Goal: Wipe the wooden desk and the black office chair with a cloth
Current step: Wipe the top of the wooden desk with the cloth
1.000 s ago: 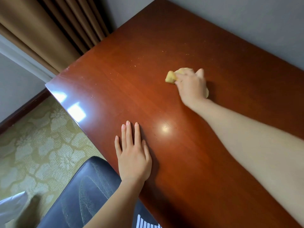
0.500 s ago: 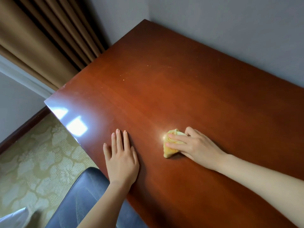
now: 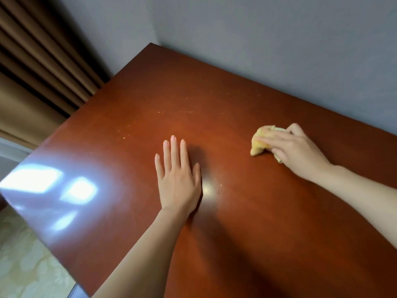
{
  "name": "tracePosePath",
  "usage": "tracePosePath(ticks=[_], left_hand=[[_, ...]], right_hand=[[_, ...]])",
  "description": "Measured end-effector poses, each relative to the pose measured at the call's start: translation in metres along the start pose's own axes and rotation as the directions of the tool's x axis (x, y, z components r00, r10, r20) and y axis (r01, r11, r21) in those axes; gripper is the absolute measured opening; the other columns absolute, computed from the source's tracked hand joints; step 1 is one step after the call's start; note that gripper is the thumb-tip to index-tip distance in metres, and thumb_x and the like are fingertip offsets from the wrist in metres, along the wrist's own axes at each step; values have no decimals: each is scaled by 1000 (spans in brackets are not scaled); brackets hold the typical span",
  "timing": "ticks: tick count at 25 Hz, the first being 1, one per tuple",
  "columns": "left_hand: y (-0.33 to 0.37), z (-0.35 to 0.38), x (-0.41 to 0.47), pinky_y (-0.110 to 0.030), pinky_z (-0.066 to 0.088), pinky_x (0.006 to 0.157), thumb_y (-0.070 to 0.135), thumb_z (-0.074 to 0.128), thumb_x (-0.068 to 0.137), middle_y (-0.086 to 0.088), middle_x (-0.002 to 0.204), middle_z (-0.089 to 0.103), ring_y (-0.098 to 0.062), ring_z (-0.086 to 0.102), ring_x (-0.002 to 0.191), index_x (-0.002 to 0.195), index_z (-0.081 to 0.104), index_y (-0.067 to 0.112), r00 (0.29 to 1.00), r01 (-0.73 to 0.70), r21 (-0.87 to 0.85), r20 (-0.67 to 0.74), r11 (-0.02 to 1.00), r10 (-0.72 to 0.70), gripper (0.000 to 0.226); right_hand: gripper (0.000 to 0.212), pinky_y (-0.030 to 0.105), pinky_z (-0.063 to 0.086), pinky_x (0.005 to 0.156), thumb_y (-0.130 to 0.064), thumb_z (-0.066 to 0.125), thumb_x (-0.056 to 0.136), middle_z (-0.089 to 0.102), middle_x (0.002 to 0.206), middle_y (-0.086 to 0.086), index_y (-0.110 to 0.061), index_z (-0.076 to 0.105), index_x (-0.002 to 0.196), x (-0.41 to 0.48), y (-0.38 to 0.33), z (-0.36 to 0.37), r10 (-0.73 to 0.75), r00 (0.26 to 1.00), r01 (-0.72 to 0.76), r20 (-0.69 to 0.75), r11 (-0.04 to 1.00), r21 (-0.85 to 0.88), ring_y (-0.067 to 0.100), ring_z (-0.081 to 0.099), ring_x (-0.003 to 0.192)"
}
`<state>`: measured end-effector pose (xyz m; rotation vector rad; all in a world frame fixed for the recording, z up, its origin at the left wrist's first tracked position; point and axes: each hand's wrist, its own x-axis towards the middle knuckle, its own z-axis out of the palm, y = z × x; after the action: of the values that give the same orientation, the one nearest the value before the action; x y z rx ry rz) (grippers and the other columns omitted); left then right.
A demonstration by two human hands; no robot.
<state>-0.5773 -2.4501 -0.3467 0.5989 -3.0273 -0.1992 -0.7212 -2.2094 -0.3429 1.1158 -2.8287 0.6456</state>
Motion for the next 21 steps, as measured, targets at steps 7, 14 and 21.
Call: tracePosePath(ticks=[7,14,21], left_hand=[[1,18,19,-31,-17,116,47,14,95,0,161,-9,-10,-22,144,153,6,25,997,56,-148,-39,987,-63,63],[2,20,24,-28,-14,116,46,12,92,4,160,-4,-7,-17,144,153,8,29,998,31,-205,-49,978,-42,64],[-1,20,26,-29,-10,117,46,12,91,2,161,-1,-3,-19,142,153,11,20,997,37,-195,-61,980,-50,67]], right_hand=[[27,41,34,86,-25,46,97,59,128,0,-17,62,117,101,34,25,392,867,-441,-306,891,-107,35,43,98],[30,37,31,86,-29,42,98,52,134,-6,-27,57,123,178,3,52,404,885,-442,-234,885,-147,31,40,112],[32,38,35,78,-29,54,93,58,128,-7,-31,60,125,107,-60,60,-54,998,54,-14,998,-29,23,37,89]])
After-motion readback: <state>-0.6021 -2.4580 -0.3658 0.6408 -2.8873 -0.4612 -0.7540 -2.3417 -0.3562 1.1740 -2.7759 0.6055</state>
